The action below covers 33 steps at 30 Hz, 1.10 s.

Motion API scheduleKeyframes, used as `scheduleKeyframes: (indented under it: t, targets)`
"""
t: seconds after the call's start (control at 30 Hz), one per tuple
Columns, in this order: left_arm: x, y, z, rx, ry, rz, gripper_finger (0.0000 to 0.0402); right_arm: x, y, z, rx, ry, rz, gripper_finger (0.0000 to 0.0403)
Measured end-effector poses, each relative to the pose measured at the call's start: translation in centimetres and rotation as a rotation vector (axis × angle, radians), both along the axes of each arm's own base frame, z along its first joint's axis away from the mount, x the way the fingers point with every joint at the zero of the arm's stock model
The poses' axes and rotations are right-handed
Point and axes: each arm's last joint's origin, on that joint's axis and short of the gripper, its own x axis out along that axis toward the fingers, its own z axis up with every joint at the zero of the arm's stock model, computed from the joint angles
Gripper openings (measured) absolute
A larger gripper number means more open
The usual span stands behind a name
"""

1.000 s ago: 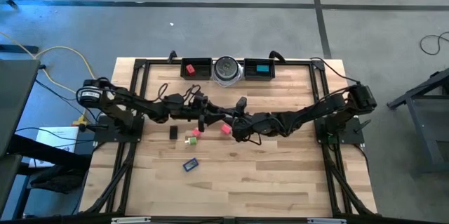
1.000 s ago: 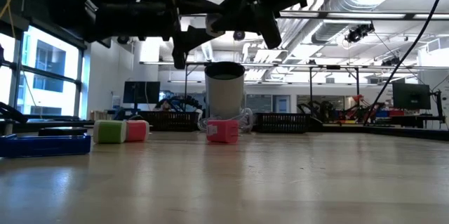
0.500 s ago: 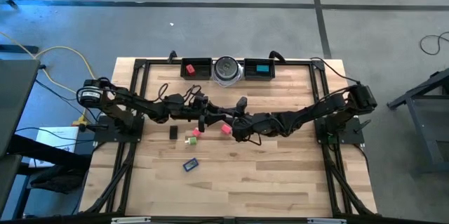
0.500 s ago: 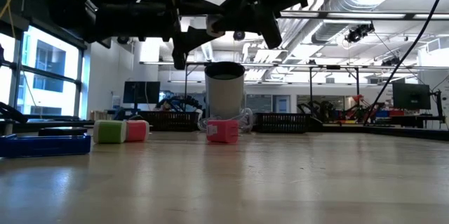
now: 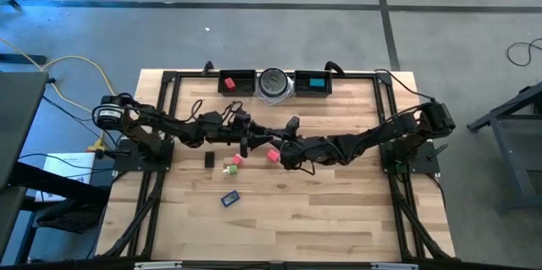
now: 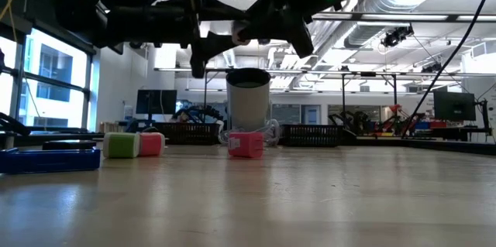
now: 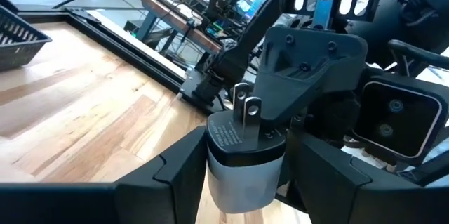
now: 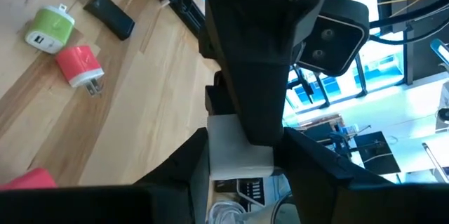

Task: Pick & Place Office items
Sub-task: Put the white charger adapter into the left black basket

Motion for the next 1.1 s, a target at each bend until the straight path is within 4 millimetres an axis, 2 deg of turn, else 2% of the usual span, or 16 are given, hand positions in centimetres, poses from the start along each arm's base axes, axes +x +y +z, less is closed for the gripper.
scheduleKeyframes:
  t: [0.3, 0.67, 0.93, 1.1]
  targets:
    - [0.01, 0.08, -0.14, 0.0, 0.017, 0.028, 0.0135, -0.01, -0.02, -0.04, -0.003, 0.005, -0.001, 0.0137]
    - [-0.01, 0.34, -0.2, 0.033, 0.023, 0.038, 0.0132, -0.01, -0.03, -0.03, -0.005, 0.005, -0.001, 0.0137]
    - [-0.02, 0.35, -0.26, 0.083, 0.029, 0.043, 0.0132, 0.0, -0.03, 0.03, 0.036, -0.024, -0.016, 0.0249]
    - [-0.01, 0.3, -0.32, 0.116, 0.035, 0.03, 0.0132, 0.01, -0.03, 0.08, 0.037, -0.029, -0.017, 0.0272]
